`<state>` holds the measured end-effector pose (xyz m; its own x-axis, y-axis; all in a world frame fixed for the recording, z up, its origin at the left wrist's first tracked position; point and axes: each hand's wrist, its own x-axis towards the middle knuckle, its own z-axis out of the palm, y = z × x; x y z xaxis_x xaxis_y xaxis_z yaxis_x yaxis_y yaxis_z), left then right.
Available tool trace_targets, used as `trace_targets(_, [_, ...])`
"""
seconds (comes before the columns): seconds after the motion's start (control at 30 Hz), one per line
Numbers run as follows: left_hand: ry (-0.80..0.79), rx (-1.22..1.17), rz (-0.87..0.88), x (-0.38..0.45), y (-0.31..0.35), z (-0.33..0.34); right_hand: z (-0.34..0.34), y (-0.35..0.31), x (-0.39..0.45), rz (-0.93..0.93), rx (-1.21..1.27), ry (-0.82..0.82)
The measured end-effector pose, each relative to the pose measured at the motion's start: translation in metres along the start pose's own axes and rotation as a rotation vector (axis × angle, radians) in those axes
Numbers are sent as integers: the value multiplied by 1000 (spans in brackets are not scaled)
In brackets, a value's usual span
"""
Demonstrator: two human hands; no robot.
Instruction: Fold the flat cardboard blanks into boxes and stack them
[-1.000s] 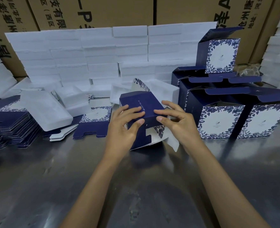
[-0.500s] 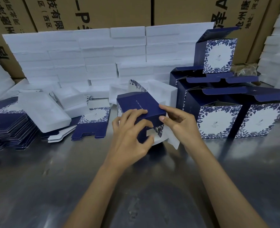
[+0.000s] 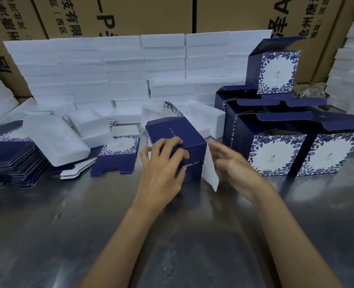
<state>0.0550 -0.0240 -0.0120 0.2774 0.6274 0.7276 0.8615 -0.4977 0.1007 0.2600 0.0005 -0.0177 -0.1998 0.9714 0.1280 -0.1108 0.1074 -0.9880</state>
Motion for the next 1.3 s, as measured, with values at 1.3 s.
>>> trace_targets(1.3, [-53, -768, -623, 0, 5, -5, 44, 14, 3, -24, -118, 279])
